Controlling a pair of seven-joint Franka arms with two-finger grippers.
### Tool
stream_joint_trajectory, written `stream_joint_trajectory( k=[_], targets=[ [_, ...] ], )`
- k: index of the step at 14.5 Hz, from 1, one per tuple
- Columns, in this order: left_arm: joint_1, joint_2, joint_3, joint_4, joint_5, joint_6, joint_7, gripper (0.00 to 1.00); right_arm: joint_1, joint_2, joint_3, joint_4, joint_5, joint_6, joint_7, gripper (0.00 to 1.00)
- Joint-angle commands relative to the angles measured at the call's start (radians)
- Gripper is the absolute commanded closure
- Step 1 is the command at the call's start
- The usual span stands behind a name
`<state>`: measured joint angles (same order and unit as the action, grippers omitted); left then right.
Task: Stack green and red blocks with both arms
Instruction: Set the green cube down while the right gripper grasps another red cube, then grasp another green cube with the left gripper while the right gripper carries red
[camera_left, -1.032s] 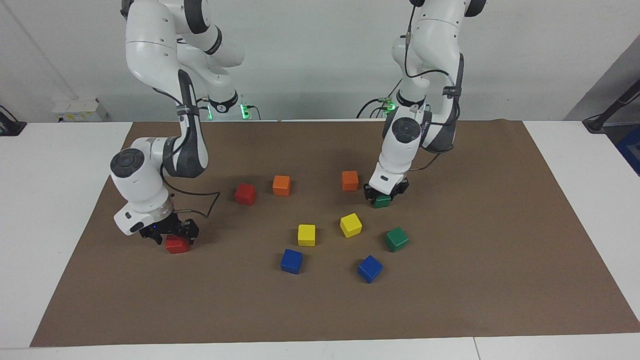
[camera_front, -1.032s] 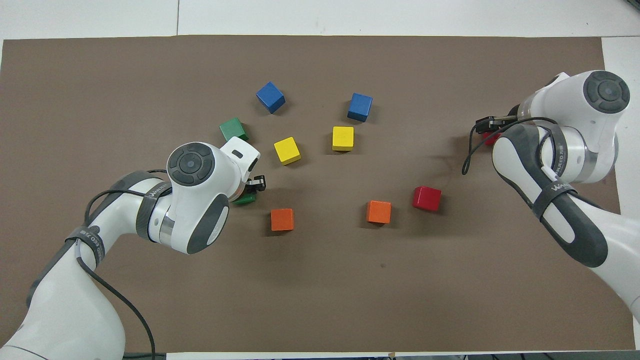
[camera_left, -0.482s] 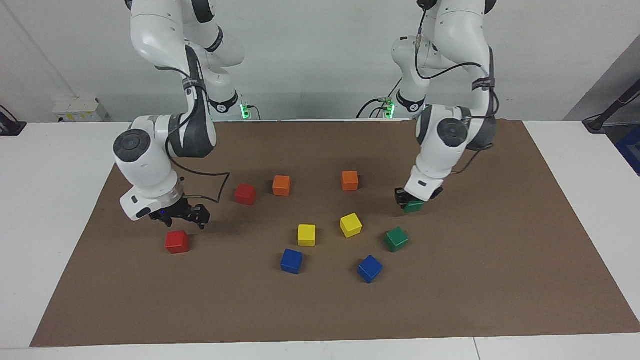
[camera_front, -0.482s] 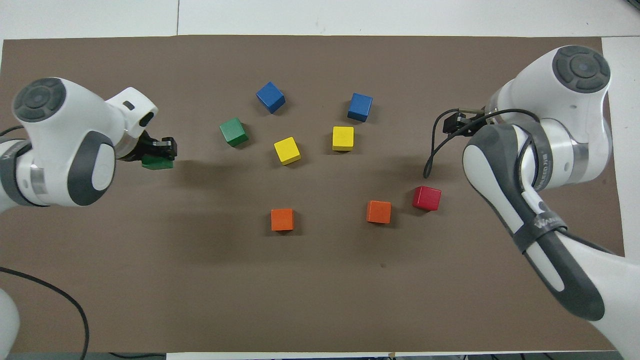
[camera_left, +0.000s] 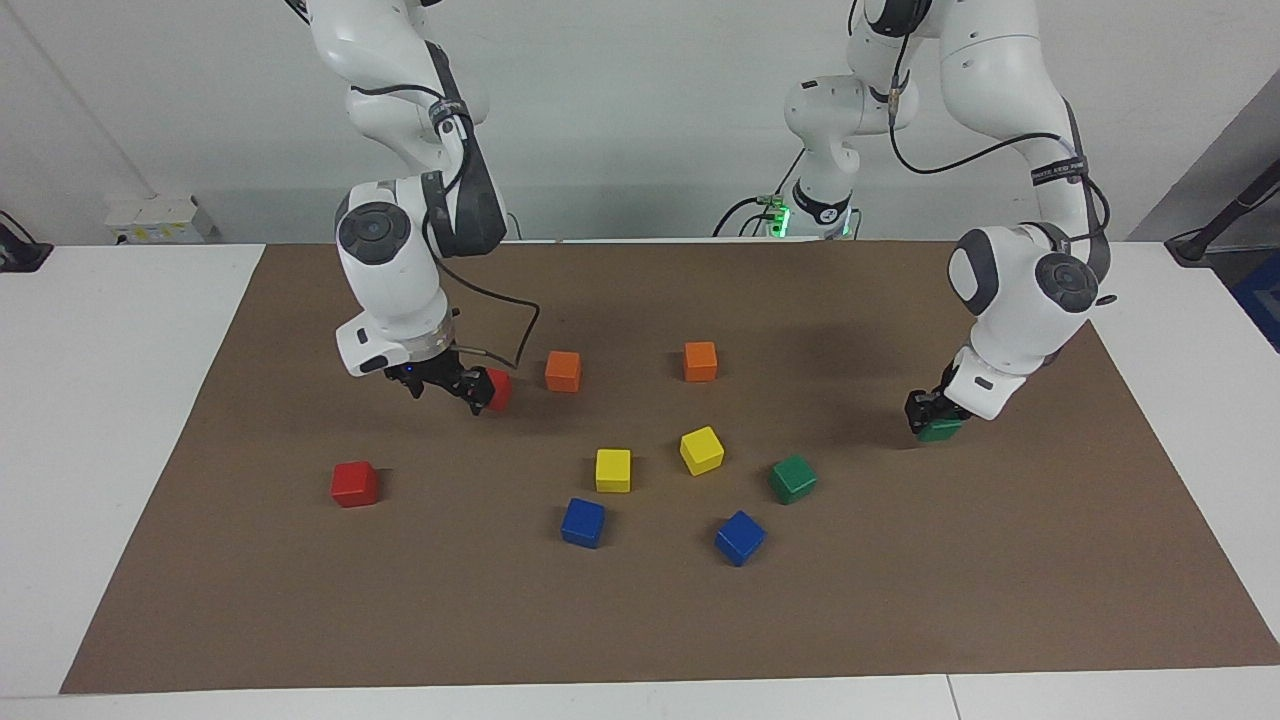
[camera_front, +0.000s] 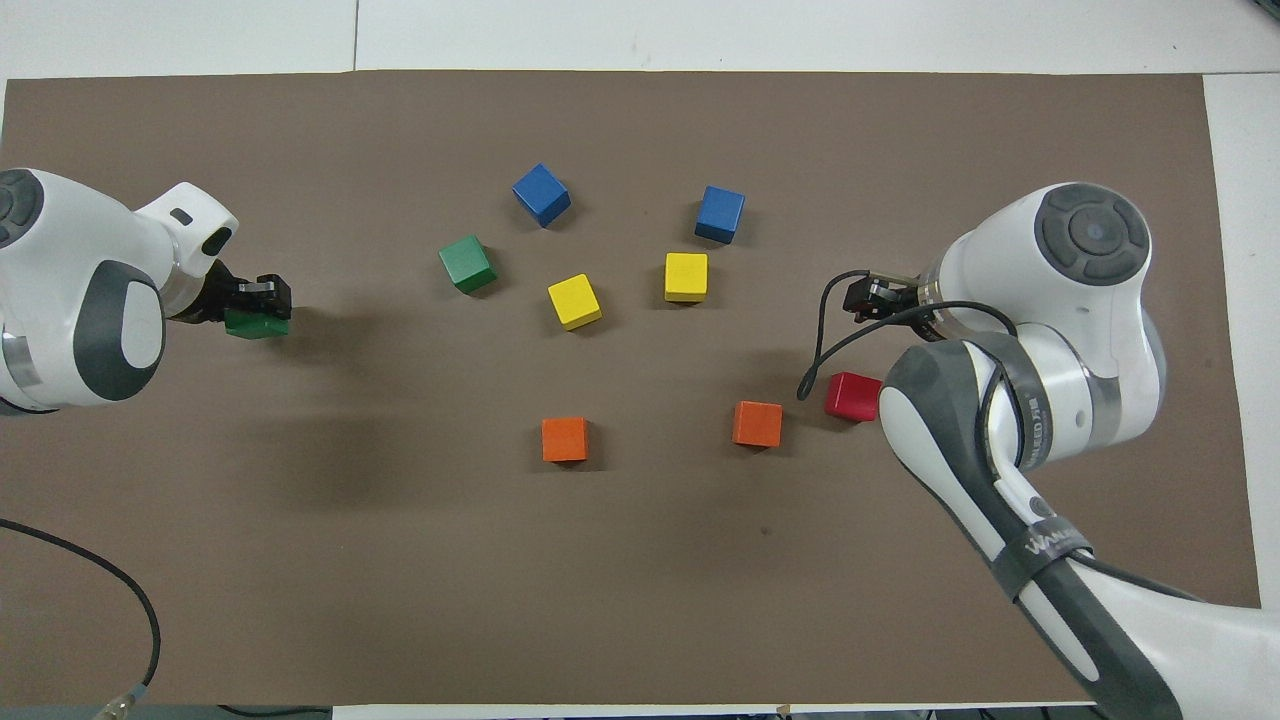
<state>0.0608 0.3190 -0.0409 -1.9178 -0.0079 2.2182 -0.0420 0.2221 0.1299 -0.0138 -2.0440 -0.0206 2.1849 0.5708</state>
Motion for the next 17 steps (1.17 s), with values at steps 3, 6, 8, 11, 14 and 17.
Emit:
stream_joint_trajectory(
  k=[3,6,8,11,14,17],
  targets=[
    [0.021,0.04,-0.011,-0.012,-0.017,0.066,0.013,1.0,0.04,-0.111,0.002,-0.18,0.019,0.119,0.064,0.0],
    [0.019,0.041,-0.01,-0.024,-0.015,0.086,0.014,0.45,0.065,-0.136,0.002,-0.272,0.018,0.225,0.051,0.0],
    [0.017,0.04,-0.01,-0.044,-0.015,0.126,0.016,0.0,0.065,-0.138,0.002,-0.281,0.016,0.234,-0.007,0.0],
    [0.019,0.038,-0.01,0.009,-0.012,0.086,0.013,0.0,0.066,-0.13,0.002,-0.301,0.013,0.262,-0.037,0.0],
    [-0.04,0.066,-0.01,0.237,-0.018,-0.136,-0.066,0.0,0.063,-0.116,0.0,-0.334,0.011,0.326,-0.057,0.0],
    [-0.178,0.121,-0.01,0.373,-0.018,-0.209,-0.438,0.0,0.056,-0.098,0.0,-0.347,0.011,0.354,-0.072,0.0]
  ],
)
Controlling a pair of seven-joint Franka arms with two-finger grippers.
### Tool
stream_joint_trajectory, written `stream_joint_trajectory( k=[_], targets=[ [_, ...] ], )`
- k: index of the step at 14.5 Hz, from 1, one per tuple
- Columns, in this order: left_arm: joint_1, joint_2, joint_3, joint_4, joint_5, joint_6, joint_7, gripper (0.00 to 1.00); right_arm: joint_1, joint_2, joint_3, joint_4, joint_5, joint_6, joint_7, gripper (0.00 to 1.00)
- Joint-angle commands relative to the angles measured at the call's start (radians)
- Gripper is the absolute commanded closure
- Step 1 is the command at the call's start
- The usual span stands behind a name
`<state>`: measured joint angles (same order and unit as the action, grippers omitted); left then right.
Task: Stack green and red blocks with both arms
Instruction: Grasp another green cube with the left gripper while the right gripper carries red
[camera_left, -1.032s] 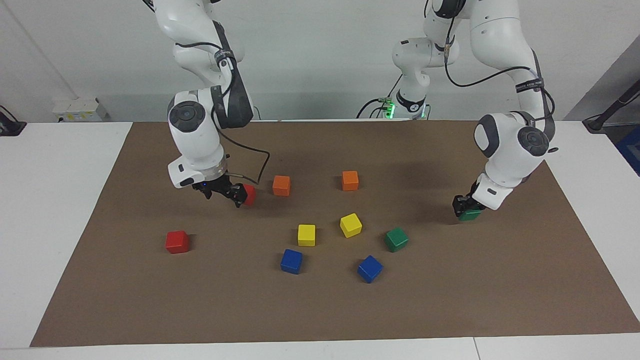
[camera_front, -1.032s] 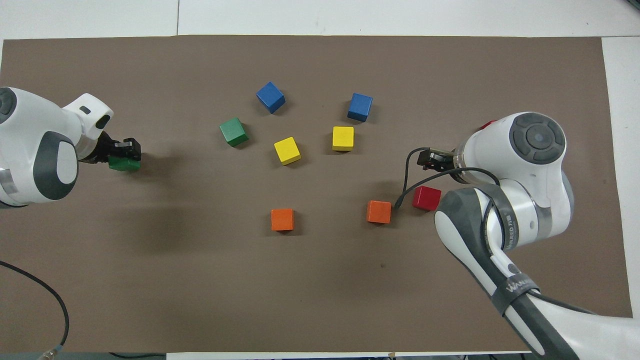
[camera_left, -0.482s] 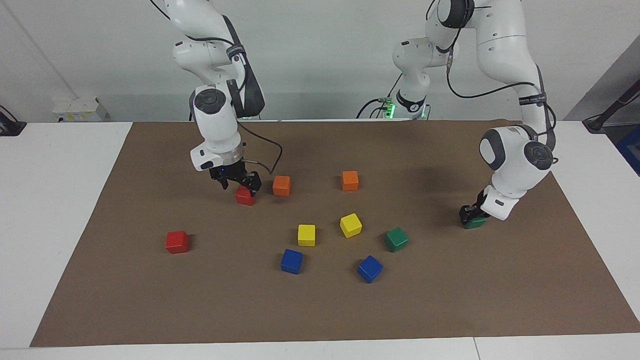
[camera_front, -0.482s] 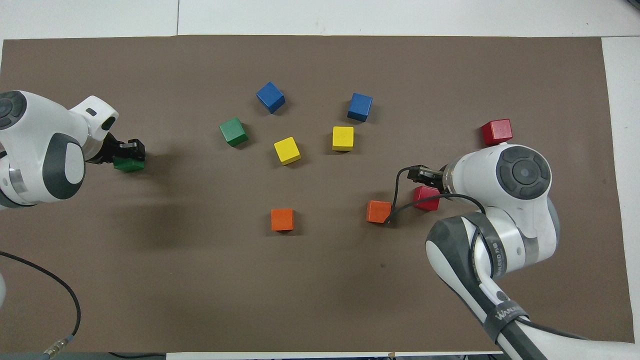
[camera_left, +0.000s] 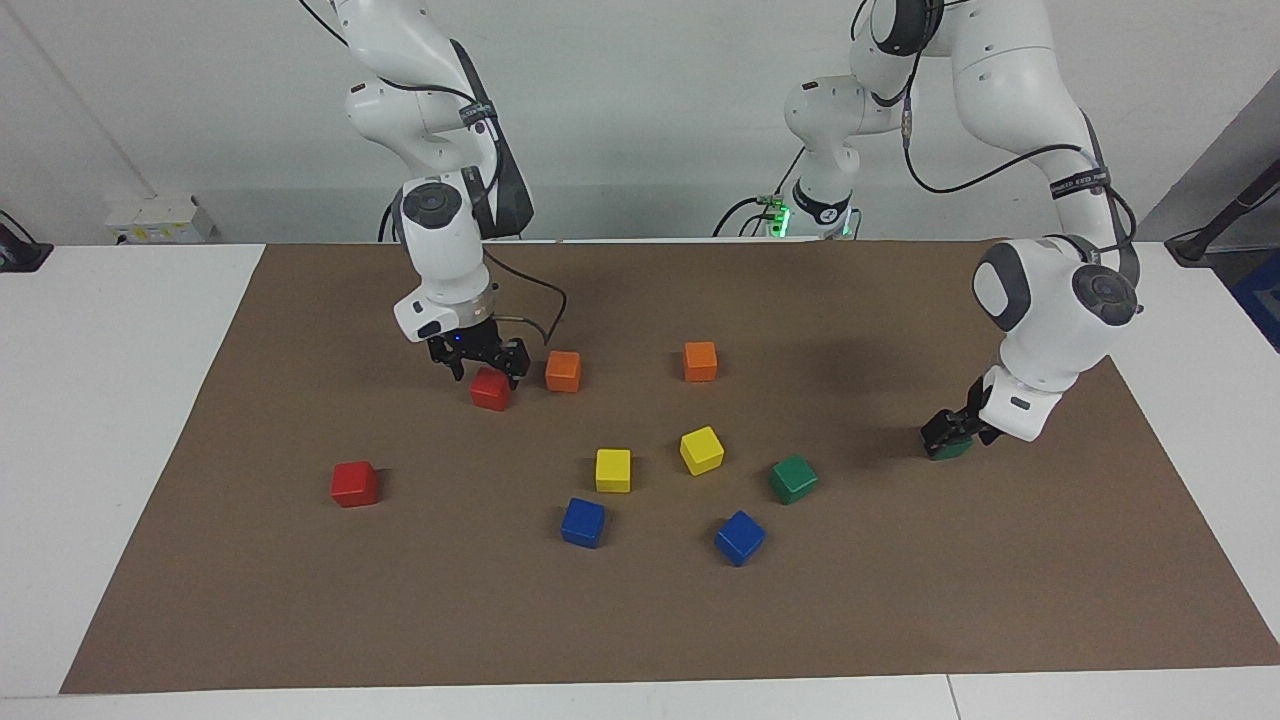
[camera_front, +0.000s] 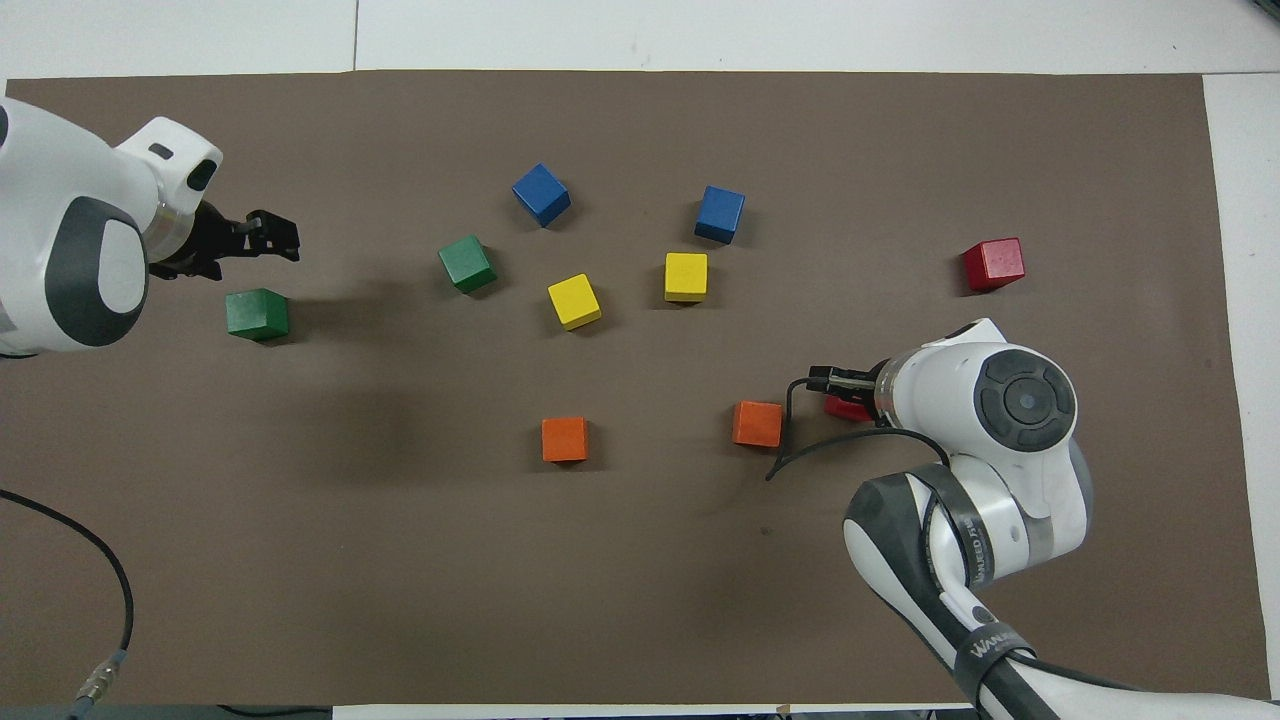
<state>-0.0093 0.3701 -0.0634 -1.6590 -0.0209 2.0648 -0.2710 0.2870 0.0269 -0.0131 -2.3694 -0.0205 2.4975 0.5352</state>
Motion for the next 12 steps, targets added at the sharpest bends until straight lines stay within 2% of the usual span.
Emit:
stream_joint_trajectory(
  k=[1,4,5,7,9,10,11,12],
  targets=[
    [-0.144,0.085,0.013,0.126,-0.005,-0.052,-0.293,0.0,-0.009,0.011,-0.001,-0.024,0.011,0.052,-0.037,0.0],
    [-0.236,0.162,0.016,0.206,0.002,-0.042,-0.469,0.0,-0.009,0.021,-0.001,-0.03,0.011,0.07,-0.037,0.0],
    [-0.26,0.173,0.019,0.202,0.013,-0.007,-0.515,0.0,-0.011,0.021,-0.001,-0.031,0.011,0.07,-0.038,0.0],
    [-0.273,0.173,0.019,0.173,0.044,0.089,-0.604,0.0,-0.012,0.021,-0.001,-0.031,0.011,0.07,-0.038,0.08],
    [-0.284,0.173,0.02,0.145,0.056,0.109,-0.622,0.0,-0.012,0.027,-0.001,-0.034,0.011,0.09,-0.037,0.17],
    [-0.287,0.173,0.02,0.14,0.07,0.115,-0.623,0.0,-0.014,0.027,-0.001,-0.043,0.011,0.104,-0.038,0.26],
    [-0.287,0.171,0.019,0.124,0.091,0.126,-0.622,0.0,-0.014,0.027,-0.001,-0.044,0.011,0.106,-0.037,0.44],
    [-0.288,0.165,0.019,0.098,0.107,0.153,-0.622,0.0,-0.014,0.027,-0.001,-0.044,0.011,0.104,-0.037,0.66]
  ],
)
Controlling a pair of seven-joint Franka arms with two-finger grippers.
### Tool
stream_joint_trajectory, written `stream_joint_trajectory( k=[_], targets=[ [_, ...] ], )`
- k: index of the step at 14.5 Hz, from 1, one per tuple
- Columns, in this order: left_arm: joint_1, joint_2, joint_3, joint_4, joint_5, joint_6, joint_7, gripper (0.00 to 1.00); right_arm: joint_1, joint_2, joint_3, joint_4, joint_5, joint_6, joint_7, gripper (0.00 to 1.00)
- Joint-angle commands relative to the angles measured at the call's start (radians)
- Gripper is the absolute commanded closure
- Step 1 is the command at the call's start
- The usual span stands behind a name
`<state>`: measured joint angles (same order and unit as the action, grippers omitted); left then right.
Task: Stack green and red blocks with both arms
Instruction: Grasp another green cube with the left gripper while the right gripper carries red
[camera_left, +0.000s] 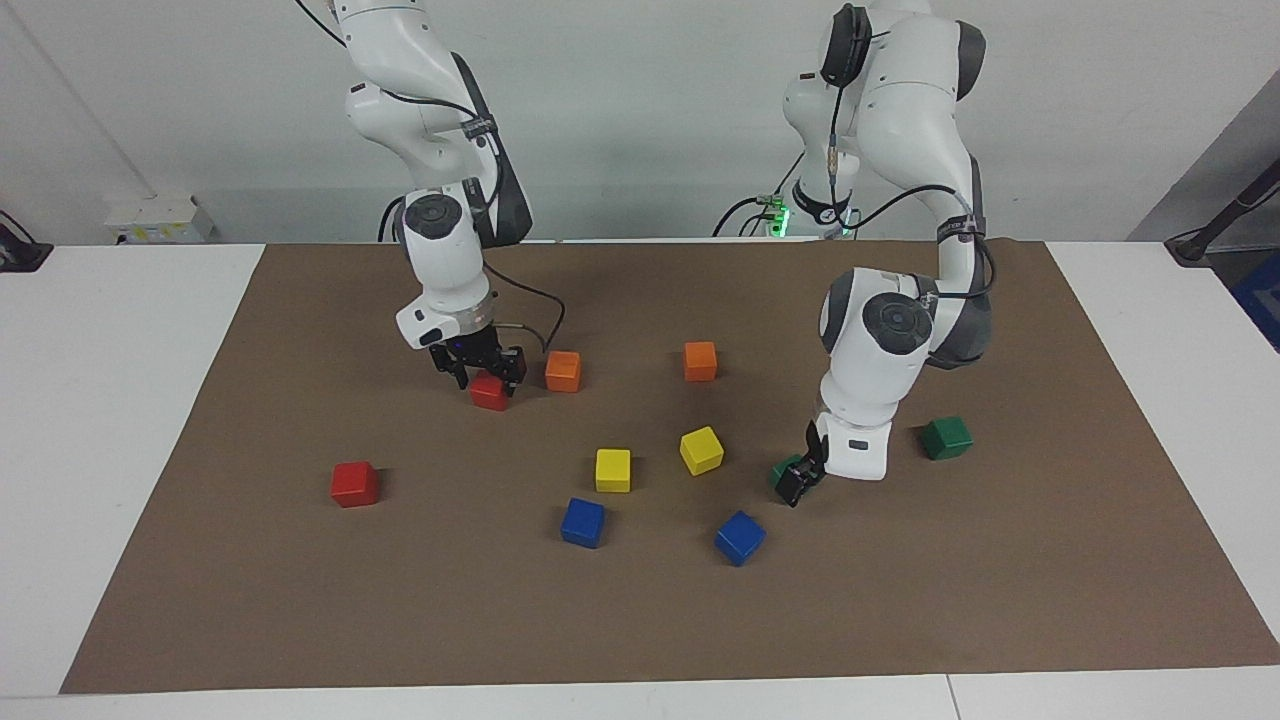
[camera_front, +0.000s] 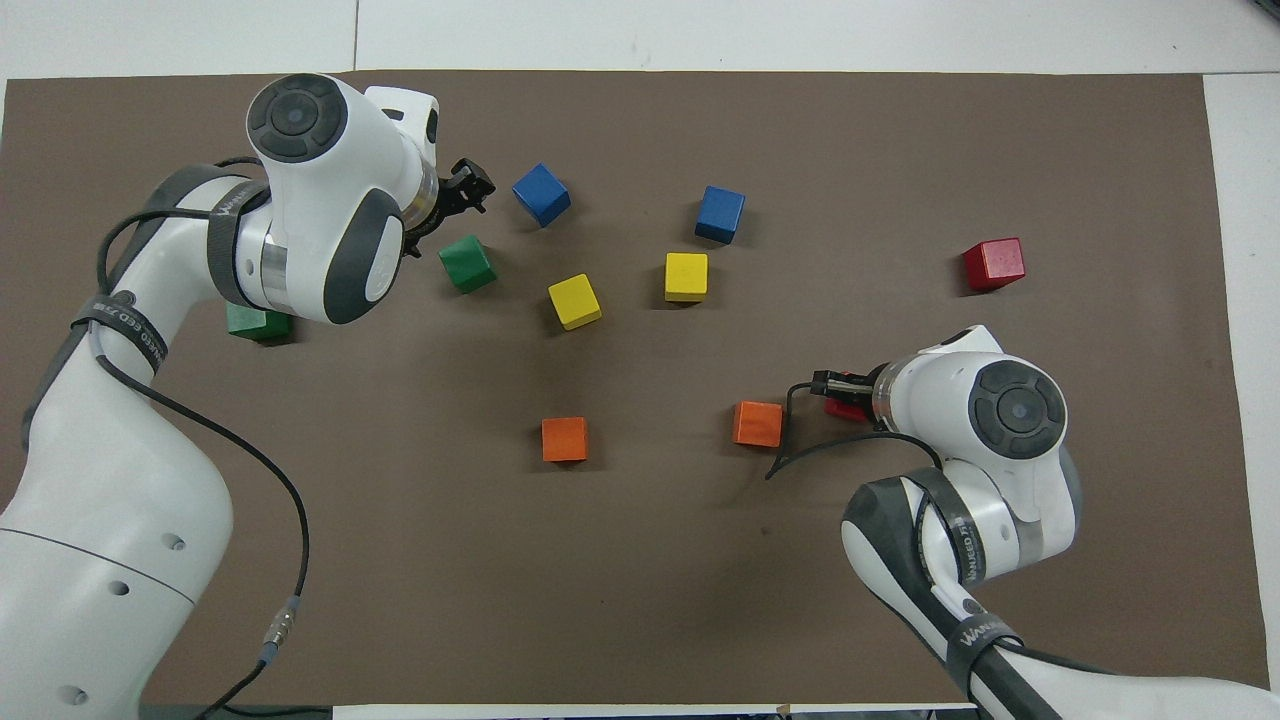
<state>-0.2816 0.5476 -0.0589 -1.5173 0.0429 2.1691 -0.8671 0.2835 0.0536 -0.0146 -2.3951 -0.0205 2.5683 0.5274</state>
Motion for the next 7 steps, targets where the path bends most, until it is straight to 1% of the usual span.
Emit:
stream_joint_trajectory(
  k=[1,2,3,5,7],
  targets=[
    [-0.016,-0.02,0.014,-0.079,0.043,0.082,-0.026,0.0,-0.01,0.0,0.001,-0.018,0.011,0.033,-0.027,0.86],
    [-0.016,-0.026,0.014,-0.105,0.046,0.104,-0.024,0.0,-0.01,0.0,0.002,-0.018,0.011,0.033,-0.023,1.0],
    [-0.021,-0.031,0.014,-0.124,0.054,0.113,-0.023,0.0,-0.009,0.0,0.002,-0.018,0.011,0.033,-0.018,1.0],
    [-0.034,-0.031,0.014,-0.129,0.058,0.117,-0.024,0.0,-0.004,0.002,0.001,-0.013,0.011,0.03,-0.021,1.0],
    [-0.044,-0.031,0.014,-0.147,0.058,0.129,-0.024,0.0,-0.013,0.011,-0.001,0.034,0.007,0.003,-0.041,1.0]
  ],
)
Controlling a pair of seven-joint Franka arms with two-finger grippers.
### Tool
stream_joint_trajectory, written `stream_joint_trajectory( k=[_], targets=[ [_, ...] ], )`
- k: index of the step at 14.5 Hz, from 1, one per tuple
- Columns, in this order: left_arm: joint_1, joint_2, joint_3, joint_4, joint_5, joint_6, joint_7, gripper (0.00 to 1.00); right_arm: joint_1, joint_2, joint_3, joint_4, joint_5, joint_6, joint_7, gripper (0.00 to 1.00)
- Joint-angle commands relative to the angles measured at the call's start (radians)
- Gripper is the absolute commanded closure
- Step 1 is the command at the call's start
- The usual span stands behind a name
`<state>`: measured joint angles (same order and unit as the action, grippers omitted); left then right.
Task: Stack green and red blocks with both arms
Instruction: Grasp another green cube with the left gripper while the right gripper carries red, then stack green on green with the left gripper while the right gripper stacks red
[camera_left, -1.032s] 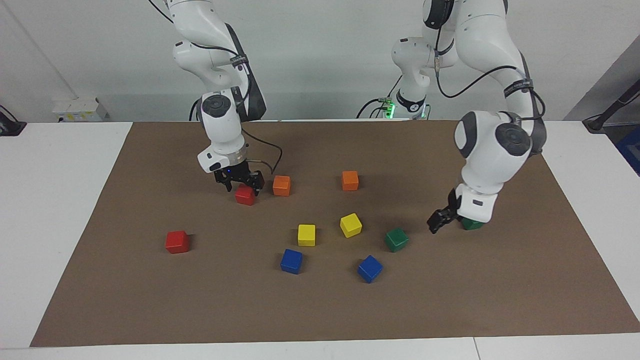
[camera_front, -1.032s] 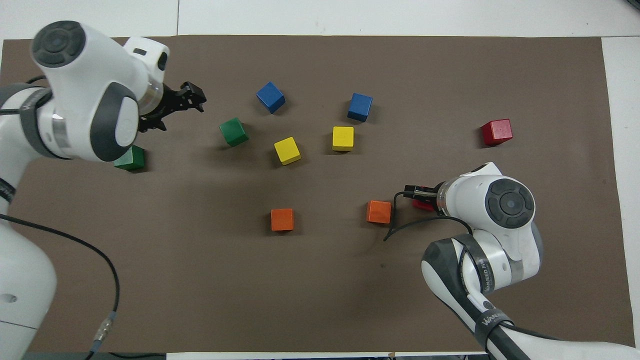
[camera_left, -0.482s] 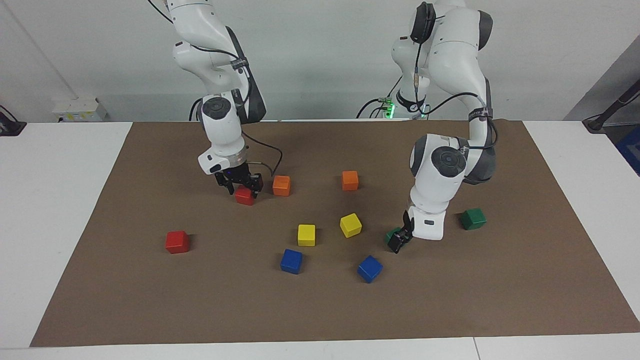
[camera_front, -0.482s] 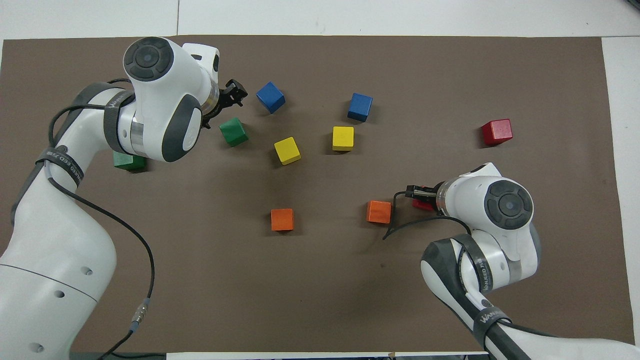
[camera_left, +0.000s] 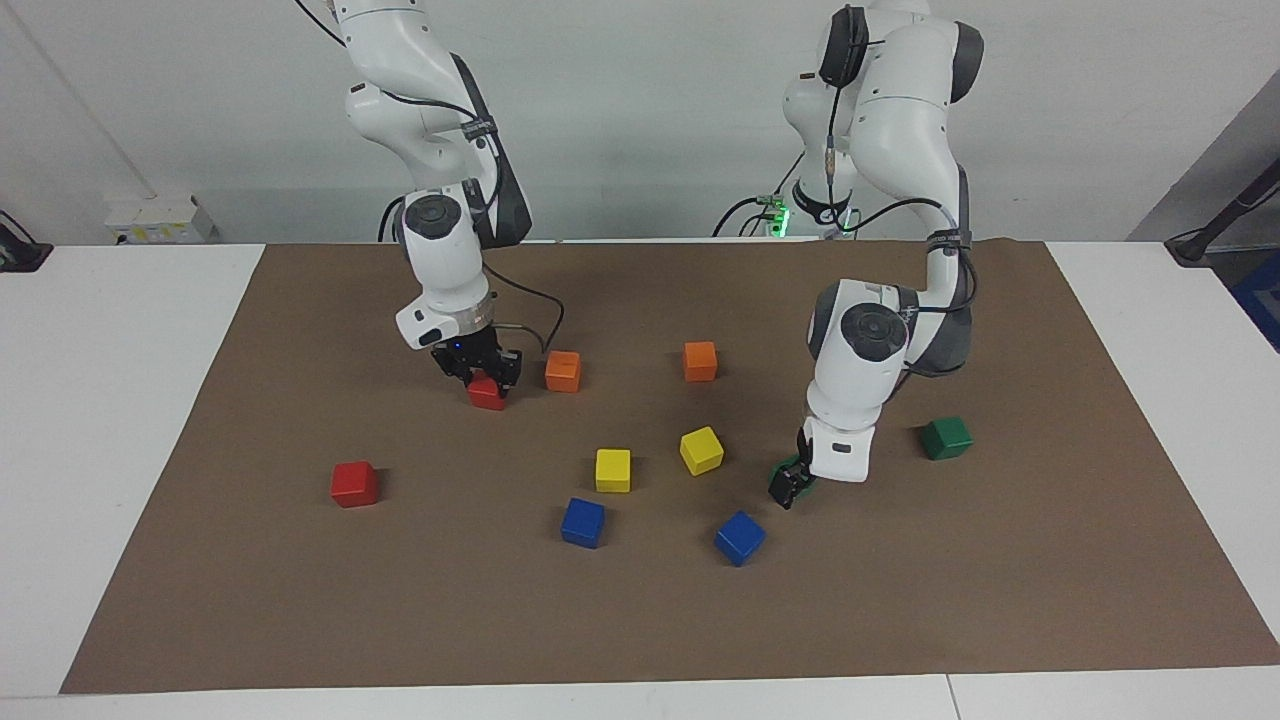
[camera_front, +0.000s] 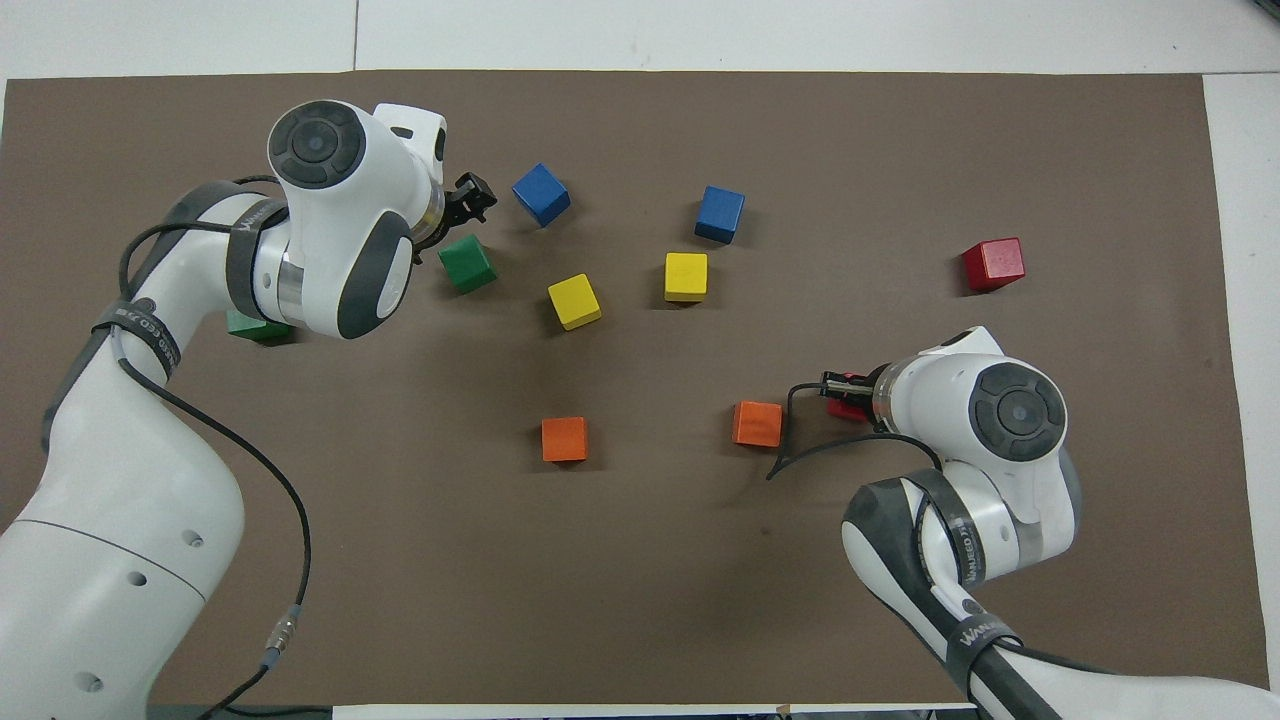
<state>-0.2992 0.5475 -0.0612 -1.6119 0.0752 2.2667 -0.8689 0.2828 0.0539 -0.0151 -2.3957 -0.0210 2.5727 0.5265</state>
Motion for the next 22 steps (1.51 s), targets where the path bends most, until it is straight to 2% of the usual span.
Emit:
stream_joint_trajectory(
  k=[1,3,5,6,7,8,12,15,16,19,22],
  targets=[
    [-0.026,-0.032,0.017,-0.06,0.028,0.039,-0.022,0.0,-0.034,0.017,0.0,0.088,0.003,-0.07,-0.089,1.0],
    [-0.026,-0.037,0.017,-0.075,0.028,0.054,-0.022,0.0,-0.098,0.07,0.0,0.284,0.003,-0.248,-0.227,1.0],
    [-0.026,-0.037,0.017,-0.08,0.028,0.065,-0.022,0.01,-0.171,0.13,0.0,0.451,0.001,-0.354,-0.336,1.0],
    [-0.026,-0.037,0.017,-0.08,0.028,0.065,-0.021,0.23,-0.2,0.141,0.001,0.483,0.0,-0.376,-0.386,1.0],
    [-0.026,-0.037,0.017,-0.082,0.028,0.059,-0.021,0.67,-0.22,0.15,0.001,0.489,-0.002,-0.379,-0.487,1.0],
    [-0.026,-0.037,0.017,-0.074,0.026,0.039,-0.019,1.0,-0.223,0.164,0.0,0.489,-0.002,-0.365,-0.584,1.0],
    [-0.011,-0.044,0.015,0.036,0.032,-0.183,0.016,1.0,-0.252,0.219,-0.002,0.52,-0.045,-0.321,-0.64,1.0],
    [0.092,-0.182,0.011,-0.018,0.017,-0.306,0.297,1.0,-0.275,0.256,0.0,0.621,-0.073,-0.403,-0.681,1.0],
    [0.135,-0.207,0.011,-0.034,0.006,-0.338,0.411,1.0,-0.281,0.267,0.0,0.636,-0.073,-0.407,-0.694,1.0],
    [0.256,-0.228,0.012,-0.046,-0.012,-0.383,0.779,1.0,-0.31,0.31,0.001,0.642,-0.07,-0.356,-0.704,1.0],
    [0.327,-0.248,0.014,-0.124,-0.012,-0.308,0.915,1.0,-0.31,0.353,0.001,0.679,-0.056,-0.333,-0.704,1.0]
  ],
)
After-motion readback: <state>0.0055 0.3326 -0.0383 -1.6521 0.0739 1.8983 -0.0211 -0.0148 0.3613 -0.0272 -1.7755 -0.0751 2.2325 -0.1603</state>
